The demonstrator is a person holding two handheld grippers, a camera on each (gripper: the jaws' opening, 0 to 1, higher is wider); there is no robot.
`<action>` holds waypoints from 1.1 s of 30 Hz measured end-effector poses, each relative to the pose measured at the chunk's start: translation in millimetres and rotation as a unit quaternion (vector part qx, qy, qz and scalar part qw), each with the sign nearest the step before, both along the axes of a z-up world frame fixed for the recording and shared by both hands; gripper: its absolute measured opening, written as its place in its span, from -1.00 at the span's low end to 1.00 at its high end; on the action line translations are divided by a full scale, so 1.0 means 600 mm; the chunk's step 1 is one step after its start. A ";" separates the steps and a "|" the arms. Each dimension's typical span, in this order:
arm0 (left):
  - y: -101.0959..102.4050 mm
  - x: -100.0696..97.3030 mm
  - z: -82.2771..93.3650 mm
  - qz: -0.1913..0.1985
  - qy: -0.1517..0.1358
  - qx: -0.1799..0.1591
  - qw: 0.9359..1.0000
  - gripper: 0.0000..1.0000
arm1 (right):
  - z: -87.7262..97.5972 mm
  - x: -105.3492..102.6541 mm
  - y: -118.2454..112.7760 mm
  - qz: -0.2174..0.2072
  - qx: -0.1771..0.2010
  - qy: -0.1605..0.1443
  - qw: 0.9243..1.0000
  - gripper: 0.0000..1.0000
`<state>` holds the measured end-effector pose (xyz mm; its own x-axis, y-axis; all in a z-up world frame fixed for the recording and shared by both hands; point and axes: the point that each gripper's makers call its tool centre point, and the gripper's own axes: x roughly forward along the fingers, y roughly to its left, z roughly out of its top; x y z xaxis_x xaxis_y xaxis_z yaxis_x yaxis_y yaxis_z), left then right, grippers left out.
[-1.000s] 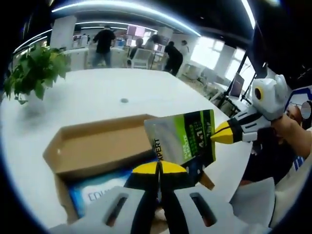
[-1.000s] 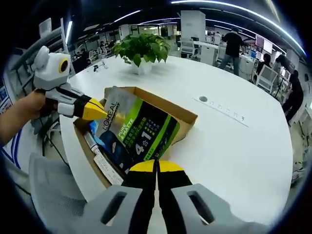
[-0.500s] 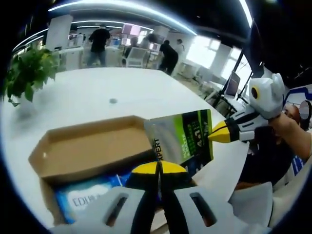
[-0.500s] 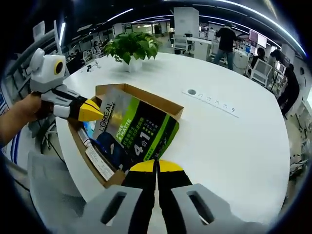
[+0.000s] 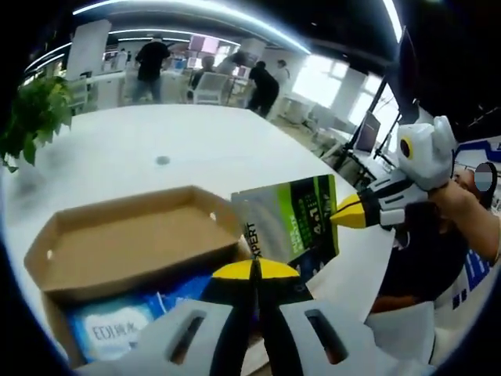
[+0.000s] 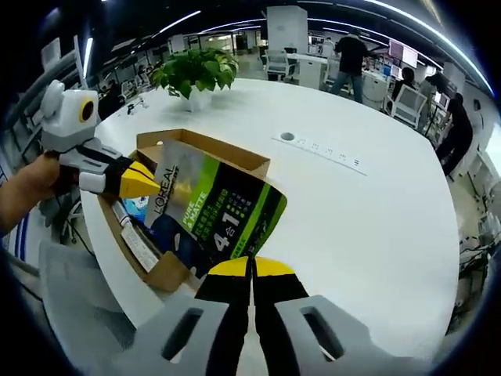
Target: Operate the shoe box by opening the lid, removing the specified soft item, and placing it in the target area until the item is outside and the box remains undamaged.
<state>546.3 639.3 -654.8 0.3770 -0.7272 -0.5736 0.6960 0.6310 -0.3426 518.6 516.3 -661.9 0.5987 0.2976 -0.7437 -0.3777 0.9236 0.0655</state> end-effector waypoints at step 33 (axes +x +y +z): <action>-0.125 -0.018 -0.074 -0.072 0.028 0.048 0.996 -1.00 | -0.066 -0.014 -0.123 -0.058 -0.026 0.035 0.997 -1.00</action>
<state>535.6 564.4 -699.1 0.2388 -0.7120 -0.6603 0.7631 0.5581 -0.3258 510.1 442.3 -701.4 0.5733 0.1899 -0.7971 -0.2650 0.9635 0.0389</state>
